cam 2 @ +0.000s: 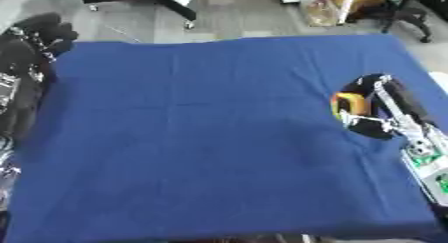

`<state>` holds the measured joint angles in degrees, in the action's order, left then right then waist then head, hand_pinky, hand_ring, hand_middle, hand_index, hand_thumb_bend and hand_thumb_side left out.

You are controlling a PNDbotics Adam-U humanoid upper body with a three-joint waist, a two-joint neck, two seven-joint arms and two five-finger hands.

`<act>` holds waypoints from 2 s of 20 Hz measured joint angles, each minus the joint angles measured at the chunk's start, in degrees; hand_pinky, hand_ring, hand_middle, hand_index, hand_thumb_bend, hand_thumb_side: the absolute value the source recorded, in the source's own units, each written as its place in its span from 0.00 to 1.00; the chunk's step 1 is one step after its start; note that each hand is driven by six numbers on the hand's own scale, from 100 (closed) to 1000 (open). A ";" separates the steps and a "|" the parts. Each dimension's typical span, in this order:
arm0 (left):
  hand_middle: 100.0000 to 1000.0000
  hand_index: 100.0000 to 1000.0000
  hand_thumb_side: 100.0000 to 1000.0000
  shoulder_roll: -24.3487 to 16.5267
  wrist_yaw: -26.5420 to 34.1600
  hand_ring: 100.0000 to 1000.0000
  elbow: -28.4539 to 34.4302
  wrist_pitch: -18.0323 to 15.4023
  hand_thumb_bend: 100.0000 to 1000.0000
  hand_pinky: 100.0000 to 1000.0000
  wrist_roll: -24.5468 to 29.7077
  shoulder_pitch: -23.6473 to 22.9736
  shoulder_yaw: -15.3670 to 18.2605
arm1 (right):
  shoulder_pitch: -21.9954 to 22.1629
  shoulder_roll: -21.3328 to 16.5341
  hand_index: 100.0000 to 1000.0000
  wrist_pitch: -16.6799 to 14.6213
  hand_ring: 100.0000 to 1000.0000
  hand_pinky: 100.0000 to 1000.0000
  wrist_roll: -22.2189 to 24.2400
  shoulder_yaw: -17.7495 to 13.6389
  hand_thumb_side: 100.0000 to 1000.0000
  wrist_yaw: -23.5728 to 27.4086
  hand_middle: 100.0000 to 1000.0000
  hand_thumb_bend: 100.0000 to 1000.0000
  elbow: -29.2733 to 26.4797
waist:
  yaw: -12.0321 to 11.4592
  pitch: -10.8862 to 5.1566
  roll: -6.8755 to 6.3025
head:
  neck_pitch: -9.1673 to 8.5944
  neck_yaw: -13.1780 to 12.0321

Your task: Pick up the objects with one hand, pass them to the other hand, and then place them into the box on the other side of the table.

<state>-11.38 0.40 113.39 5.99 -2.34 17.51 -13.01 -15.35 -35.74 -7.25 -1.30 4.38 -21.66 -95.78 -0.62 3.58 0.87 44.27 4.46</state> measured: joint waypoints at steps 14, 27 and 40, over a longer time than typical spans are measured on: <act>0.63 0.82 0.65 4.46 1.19 0.93 -6.71 3.43 0.51 0.94 2.63 -0.47 -7.39 | -18.48 1.33 0.07 -1.16 0.40 0.13 11.00 9.29 0.00 15.56 0.36 0.00 -17.63 | -0.95 -0.51 0.25 | 0.00 -0.93; 0.64 0.83 0.66 9.94 -0.26 0.93 -11.00 2.96 0.57 0.94 7.97 4.94 -13.83 | -21.30 8.56 0.07 -0.84 0.41 0.14 18.66 15.01 0.00 18.49 0.38 0.00 -17.66 | -2.22 -0.50 0.90 | 0.00 -1.87; 0.64 0.83 0.68 10.97 4.03 0.92 -11.00 1.99 0.57 0.94 6.85 5.58 -14.51 | -19.93 11.65 0.07 0.48 0.42 0.15 22.63 17.55 0.00 17.83 0.40 0.00 -17.66 | -2.73 -0.33 0.73 | 0.00 -3.43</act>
<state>-0.41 4.43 102.39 7.98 4.51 23.10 -27.53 -35.28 -24.09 -6.77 21.33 21.93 -3.83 -113.44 -3.35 3.25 1.60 44.27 1.03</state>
